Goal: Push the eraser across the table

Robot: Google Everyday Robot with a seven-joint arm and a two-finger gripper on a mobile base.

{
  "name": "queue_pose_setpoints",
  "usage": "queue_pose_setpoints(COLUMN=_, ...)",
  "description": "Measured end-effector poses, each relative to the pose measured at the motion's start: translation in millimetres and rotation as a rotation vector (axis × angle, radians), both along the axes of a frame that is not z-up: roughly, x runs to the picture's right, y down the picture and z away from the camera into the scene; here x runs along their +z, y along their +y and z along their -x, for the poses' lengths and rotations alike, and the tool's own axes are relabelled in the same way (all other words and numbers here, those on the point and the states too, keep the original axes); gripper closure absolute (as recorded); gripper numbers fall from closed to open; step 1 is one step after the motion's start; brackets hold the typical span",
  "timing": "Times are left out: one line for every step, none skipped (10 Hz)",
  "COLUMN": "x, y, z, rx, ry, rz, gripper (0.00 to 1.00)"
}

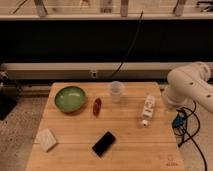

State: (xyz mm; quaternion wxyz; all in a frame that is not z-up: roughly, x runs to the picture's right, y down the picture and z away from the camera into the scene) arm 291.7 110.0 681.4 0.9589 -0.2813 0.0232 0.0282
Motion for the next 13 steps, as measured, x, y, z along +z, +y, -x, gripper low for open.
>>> queue_pose_setpoints(x=0.0, y=3.0, z=3.7, rx=-0.007, ry=-0.002, rz=0.002, gripper=0.2)
queue_pose_setpoints(x=0.2, y=8.9, z=11.9, rx=-0.019, ry=-0.006, rz=0.007, gripper=0.2)
queue_pose_setpoints(x=0.9, y=13.8, z=24.9, rx=-0.032, ry=-0.012, rz=0.011, gripper=0.2)
queue_pose_setpoints(x=1.9, y=16.9, z=35.3, rx=-0.046, ry=-0.02, rz=0.014, gripper=0.2)
queue_pose_setpoints(x=2.1, y=20.8, z=38.3, rx=-0.056, ry=-0.023, rz=0.018, gripper=0.2)
queue_pose_setpoints(x=2.8, y=25.0, z=40.0, rx=-0.066, ry=-0.026, rz=0.02, gripper=0.2)
queue_pose_setpoints(x=3.7, y=30.2, z=44.5, rx=-0.08, ry=-0.034, rz=0.023, gripper=0.2)
queue_pose_setpoints(x=4.8, y=37.1, z=50.5, rx=-0.096, ry=-0.041, rz=0.026, gripper=0.2)
queue_pose_setpoints(x=5.1, y=41.4, z=56.6, rx=-0.105, ry=-0.045, rz=0.029, gripper=0.2)
queue_pose_setpoints(x=6.9, y=47.3, z=69.5, rx=-0.121, ry=-0.055, rz=0.033, gripper=0.2)
queue_pose_setpoints(x=8.8, y=52.3, z=80.1, rx=-0.14, ry=-0.065, rz=0.034, gripper=0.2)
queue_pose_setpoints(x=10.1, y=59.4, z=82.9, rx=-0.154, ry=-0.07, rz=0.041, gripper=0.2)
queue_pose_setpoints(x=12.9, y=66.3, z=88.6, rx=-0.168, ry=-0.076, rz=0.046, gripper=0.2)
